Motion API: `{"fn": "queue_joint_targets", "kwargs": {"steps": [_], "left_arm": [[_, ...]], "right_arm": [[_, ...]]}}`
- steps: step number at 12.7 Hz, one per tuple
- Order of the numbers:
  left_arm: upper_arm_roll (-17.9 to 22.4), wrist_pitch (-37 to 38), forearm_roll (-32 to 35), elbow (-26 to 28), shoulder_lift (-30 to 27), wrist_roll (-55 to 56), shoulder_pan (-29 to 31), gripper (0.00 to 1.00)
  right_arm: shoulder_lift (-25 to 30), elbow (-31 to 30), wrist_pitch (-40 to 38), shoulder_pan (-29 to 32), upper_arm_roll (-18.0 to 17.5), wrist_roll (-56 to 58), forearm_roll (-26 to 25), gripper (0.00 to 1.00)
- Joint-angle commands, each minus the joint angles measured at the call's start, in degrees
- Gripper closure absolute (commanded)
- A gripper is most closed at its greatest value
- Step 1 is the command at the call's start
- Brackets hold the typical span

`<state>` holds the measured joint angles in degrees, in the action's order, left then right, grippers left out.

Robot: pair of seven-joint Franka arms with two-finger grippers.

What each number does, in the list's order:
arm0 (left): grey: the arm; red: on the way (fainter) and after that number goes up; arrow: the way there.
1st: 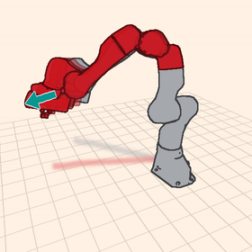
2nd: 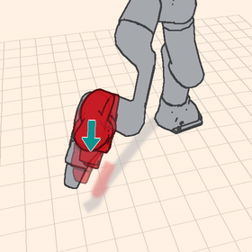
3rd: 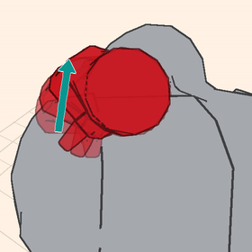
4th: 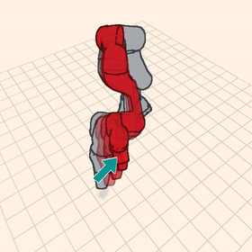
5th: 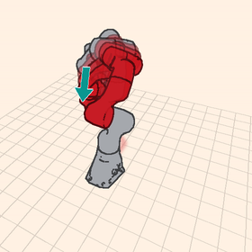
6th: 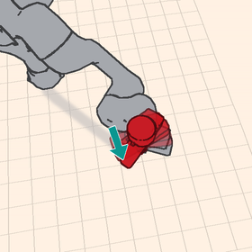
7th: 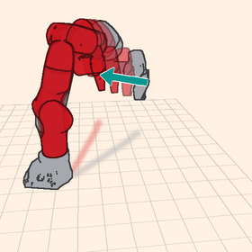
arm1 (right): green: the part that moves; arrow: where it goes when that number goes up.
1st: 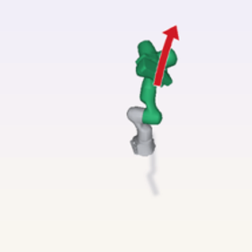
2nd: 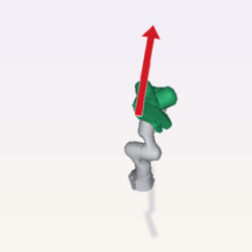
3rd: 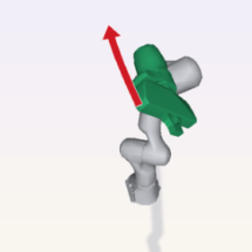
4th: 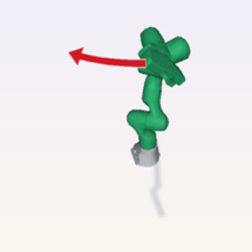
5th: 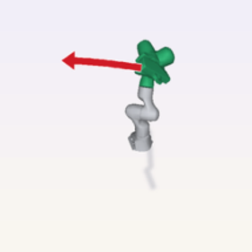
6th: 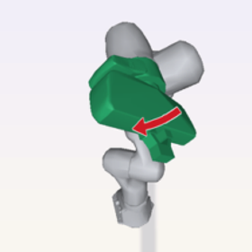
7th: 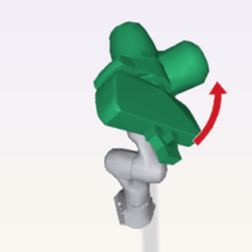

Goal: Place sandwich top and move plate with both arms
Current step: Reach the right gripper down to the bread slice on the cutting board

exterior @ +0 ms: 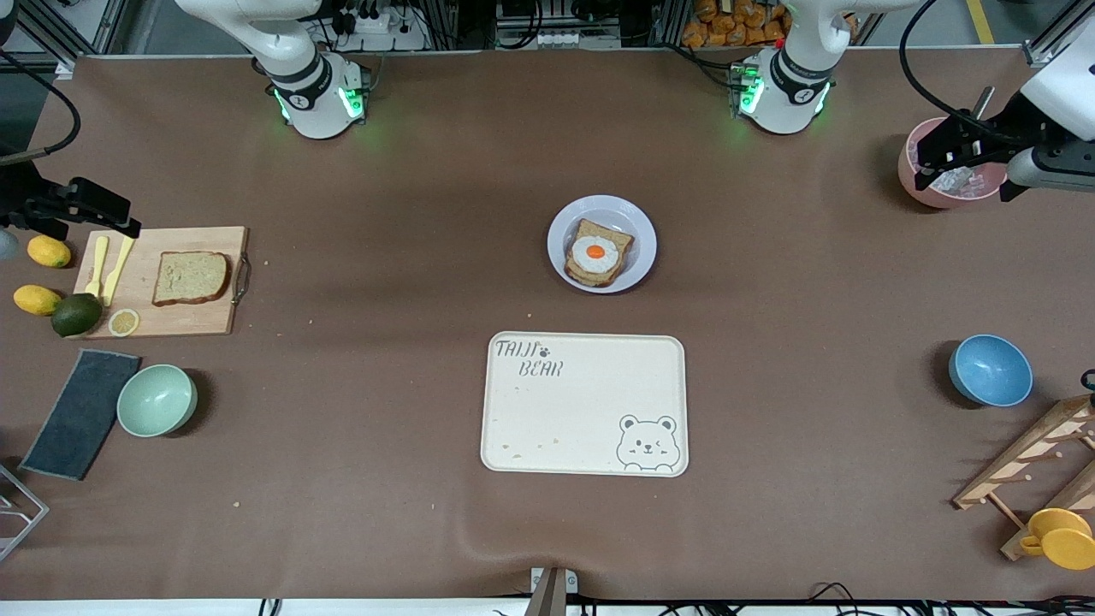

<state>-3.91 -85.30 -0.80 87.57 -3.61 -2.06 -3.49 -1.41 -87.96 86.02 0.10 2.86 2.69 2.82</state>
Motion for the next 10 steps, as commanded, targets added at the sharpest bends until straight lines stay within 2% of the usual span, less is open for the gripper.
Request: {"fn": "queue_joint_targets", "kwargs": {"steps": [1, 5, 10], "left_arm": [[-0.1, 0.7, 0.4, -0.1, -0.3, -0.3, 0.1, 0.00], [0.0, 0.7, 0.3, -0.4, -0.2, -0.1, 0.2, 0.00], [0.0, 0.7, 0.4, -3.5, 1.5, 0.5, -0.4, 0.00]], "right_arm": [[-0.6, 1.1, -0.6, -0.4, -0.1, -1.0, -1.2, 0.00], [-0.7, 1.1, -0.6, -0.3, -0.1, -0.9, -1.1, 0.00], [-2.2, -0.2, -0.6, 0.7, 0.1, -0.1, -0.9, 0.00]]}}
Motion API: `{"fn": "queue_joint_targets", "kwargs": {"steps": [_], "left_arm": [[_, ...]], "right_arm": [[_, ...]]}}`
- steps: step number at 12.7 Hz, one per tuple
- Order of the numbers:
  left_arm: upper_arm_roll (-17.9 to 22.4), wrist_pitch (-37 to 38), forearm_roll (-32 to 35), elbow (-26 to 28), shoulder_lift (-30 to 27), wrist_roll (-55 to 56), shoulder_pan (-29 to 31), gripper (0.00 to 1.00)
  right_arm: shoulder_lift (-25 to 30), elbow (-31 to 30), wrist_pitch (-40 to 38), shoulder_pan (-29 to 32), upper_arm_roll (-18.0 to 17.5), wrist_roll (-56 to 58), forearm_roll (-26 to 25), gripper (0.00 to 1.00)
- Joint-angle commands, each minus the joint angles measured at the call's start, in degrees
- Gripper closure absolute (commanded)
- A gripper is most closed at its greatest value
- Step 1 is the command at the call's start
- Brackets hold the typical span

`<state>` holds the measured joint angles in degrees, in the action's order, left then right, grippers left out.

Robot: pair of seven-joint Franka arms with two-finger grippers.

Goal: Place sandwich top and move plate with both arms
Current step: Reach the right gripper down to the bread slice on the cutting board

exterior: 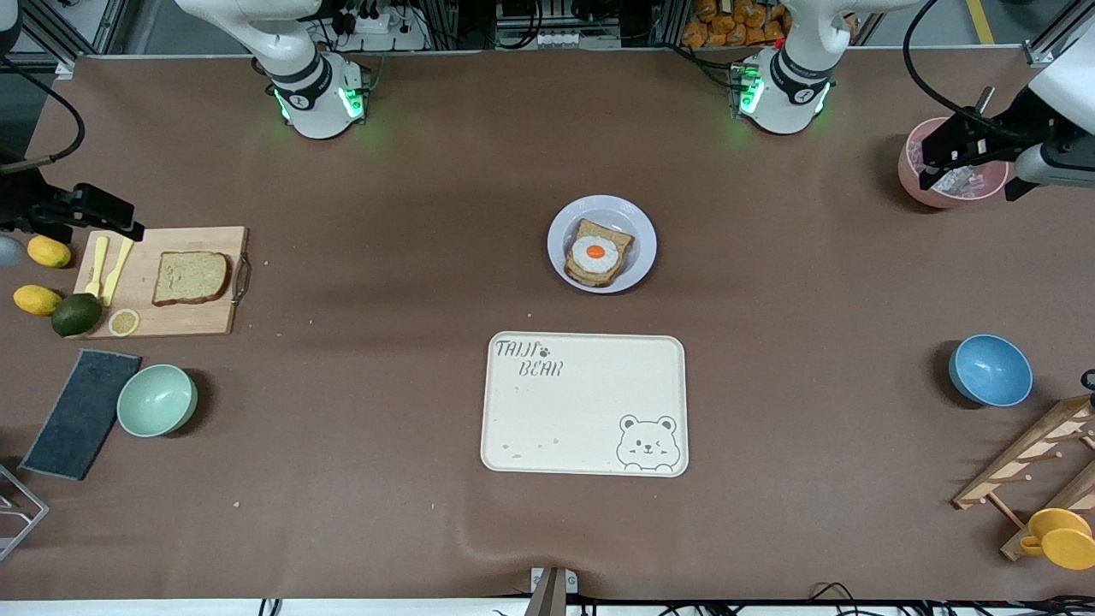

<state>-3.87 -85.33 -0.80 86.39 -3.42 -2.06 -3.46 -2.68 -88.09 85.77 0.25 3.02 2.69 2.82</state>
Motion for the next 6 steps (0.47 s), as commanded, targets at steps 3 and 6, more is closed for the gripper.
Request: {"fn": "queue_joint_targets", "kwargs": {"steps": [3, 6], "left_arm": [[-0.1, 0.3, 0.6, -2.1, 1.5, -0.1, -0.1, 0.00], [-0.1, 0.3, -0.3, -1.9, 1.3, 0.3, 0.4, 0.00]], "right_arm": [[-2.9, -1.8, 0.2, 4.7, 0.1, 0.9, 0.6, 0.00], [-3.1, -7.4, 4.5, 9.2, 0.1, 7.6, 2.9, 0.00]]}}
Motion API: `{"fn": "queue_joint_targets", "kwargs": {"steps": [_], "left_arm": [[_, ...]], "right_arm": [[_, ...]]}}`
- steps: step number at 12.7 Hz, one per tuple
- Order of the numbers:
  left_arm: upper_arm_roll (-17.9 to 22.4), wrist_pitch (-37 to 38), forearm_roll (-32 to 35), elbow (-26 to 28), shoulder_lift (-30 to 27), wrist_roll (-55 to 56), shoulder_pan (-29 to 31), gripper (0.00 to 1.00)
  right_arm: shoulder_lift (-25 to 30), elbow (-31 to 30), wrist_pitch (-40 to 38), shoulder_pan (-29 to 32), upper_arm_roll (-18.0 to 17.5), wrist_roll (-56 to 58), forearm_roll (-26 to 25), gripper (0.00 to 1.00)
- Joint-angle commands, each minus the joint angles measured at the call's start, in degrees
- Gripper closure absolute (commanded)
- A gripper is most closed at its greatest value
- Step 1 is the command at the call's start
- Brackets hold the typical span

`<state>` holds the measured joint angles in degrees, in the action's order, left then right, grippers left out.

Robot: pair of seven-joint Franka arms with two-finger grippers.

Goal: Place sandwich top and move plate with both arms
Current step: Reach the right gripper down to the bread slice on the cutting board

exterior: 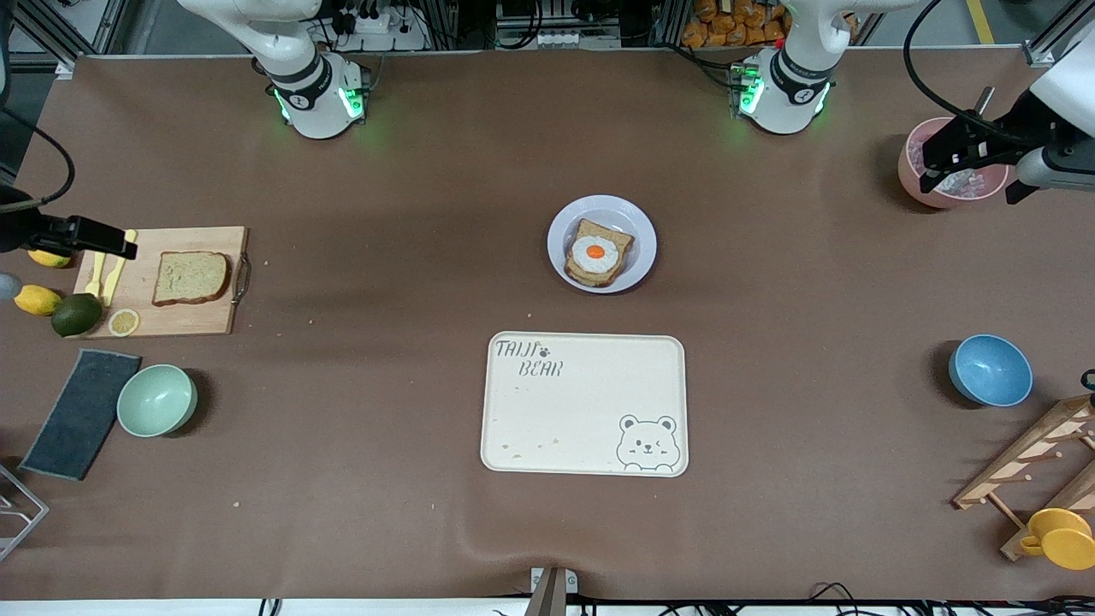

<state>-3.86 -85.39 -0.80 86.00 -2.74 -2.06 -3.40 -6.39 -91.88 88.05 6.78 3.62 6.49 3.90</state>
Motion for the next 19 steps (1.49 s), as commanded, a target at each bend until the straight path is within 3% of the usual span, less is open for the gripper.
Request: {"fn": "queue_joint_targets", "kwargs": {"steps": [1, 9, 13, 16, 19], "left_arm": [[0.2, 0.3, -1.5, -1.5, 0.6, 0.0, 0.4, 0.00], [0.3, -0.2, -1.7, -0.9, 0.5, 0.0, 0.7, 0.00], [-0.1, -0.2, -1.5, -0.5, 0.4, 0.0, 0.8, 0.00], [-0.1, -0.5, -1.7, -0.2, 0.0, 0.0, 1.1, 0.00], [0.0, -0.7, -1.7, -0.2, -0.1, 0.0, 1.1, 0.00]], "right_arm": [[0.4, -5.3, 3.2, 3.8, -0.5, 4.8, 1.8, 0.00], [-9.2, -7.5, 7.2, 15.7, -0.5, 20.7, 5.2, 0.00], [-10.4, -14.3, 15.4, 19.5, -0.5, 28.9, 6.4, 0.00], [-14.1, -14.3, 18.0, 22.0, -0.5, 35.6, 6.6, 0.00], [-18.7, -14.4, 20.7, 24.8, -0.6, 40.3, 8.1, 0.11]]}}
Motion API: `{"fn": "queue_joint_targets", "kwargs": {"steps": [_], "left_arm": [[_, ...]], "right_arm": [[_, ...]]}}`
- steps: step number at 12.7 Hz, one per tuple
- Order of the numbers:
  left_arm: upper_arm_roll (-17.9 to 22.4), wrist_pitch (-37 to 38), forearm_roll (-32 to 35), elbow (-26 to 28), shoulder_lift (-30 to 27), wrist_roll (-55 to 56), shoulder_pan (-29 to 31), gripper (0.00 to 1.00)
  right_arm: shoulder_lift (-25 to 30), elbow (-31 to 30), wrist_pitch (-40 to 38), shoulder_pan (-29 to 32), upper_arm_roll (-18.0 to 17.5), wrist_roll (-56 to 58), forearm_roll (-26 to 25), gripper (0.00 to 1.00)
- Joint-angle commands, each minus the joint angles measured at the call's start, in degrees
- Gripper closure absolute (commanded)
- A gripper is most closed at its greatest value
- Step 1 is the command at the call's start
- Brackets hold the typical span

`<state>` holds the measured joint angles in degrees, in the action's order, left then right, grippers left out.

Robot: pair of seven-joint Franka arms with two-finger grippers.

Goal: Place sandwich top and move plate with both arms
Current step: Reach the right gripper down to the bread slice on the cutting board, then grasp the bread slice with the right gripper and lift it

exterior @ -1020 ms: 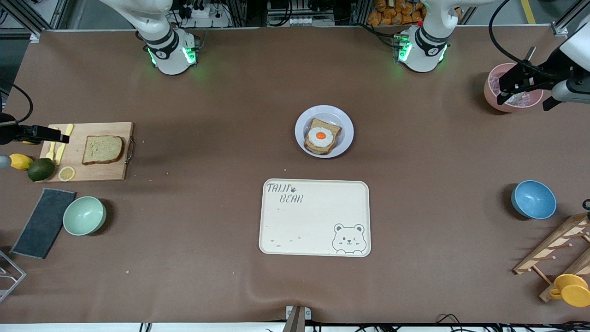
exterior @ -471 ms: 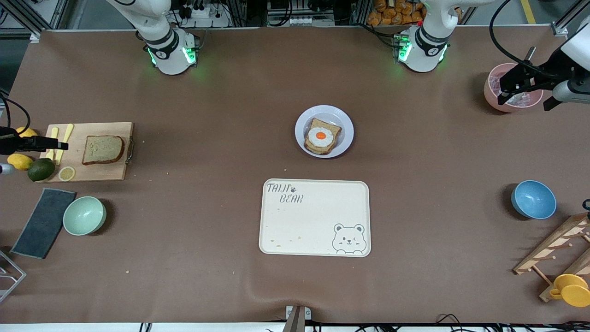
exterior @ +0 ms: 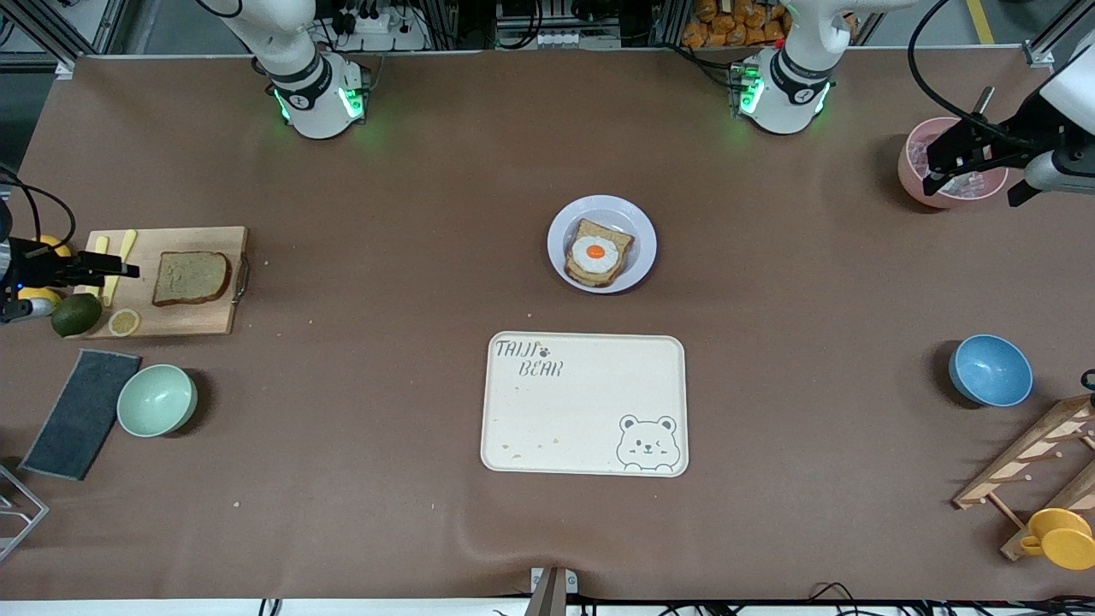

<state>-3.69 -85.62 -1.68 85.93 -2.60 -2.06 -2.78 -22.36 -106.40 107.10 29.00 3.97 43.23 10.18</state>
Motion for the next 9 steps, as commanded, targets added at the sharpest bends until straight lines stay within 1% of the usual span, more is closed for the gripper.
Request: {"fn": "queue_joint_targets", "kwargs": {"steps": [1, 3, 4, 6, 7, 8, 9], "left_arm": [[-0.2, -0.4, -0.9, -0.2, -0.2, 0.0, 0.5, 0.00], [-0.2, -0.4, -1.0, -0.2, -0.2, 0.0, 0.5, 0.00], [-0.3, -0.4, -1.0, -0.2, -0.2, 0.0, 0.5, 0.00], [-0.3, -0.4, -1.0, -0.2, -0.2, 0.0, 0.5, 0.00], [-0.3, -0.4, -1.0, -0.2, -0.2, 0.0, 0.5, 0.00], [-0.3, -0.4, -1.0, -0.2, -0.2, 0.0, 0.5, 0.00], [-0.3, -0.4, -1.0, -0.2, -0.2, 0.0, 0.5, 0.00]], "right_arm": [[-4.4, 0.1, 2.8, 3.2, -1.0, 5.8, 3.3, 0.12], [-6.7, -0.9, 4.5, 4.9, -1.0, 7.1, 4.3, 0.16], [-6.7, -2.2, 5.9, 5.0, -1.0, 7.3, 4.9, 0.23], [-7.0, -3.7, 8.5, 5.5, -1.0, 10.8, 5.1, 0.26], [-6.9, -4.7, 9.4, 5.8, -1.1, 11.0, 5.1, 0.43], [-6.8, -5.0, 9.4, 6.0, -1.2, 11.1, 5.5, 0.66], [-6.8, -5.1, 9.4, 5.9, -1.2, 11.2, 6.2, 0.81]]}}
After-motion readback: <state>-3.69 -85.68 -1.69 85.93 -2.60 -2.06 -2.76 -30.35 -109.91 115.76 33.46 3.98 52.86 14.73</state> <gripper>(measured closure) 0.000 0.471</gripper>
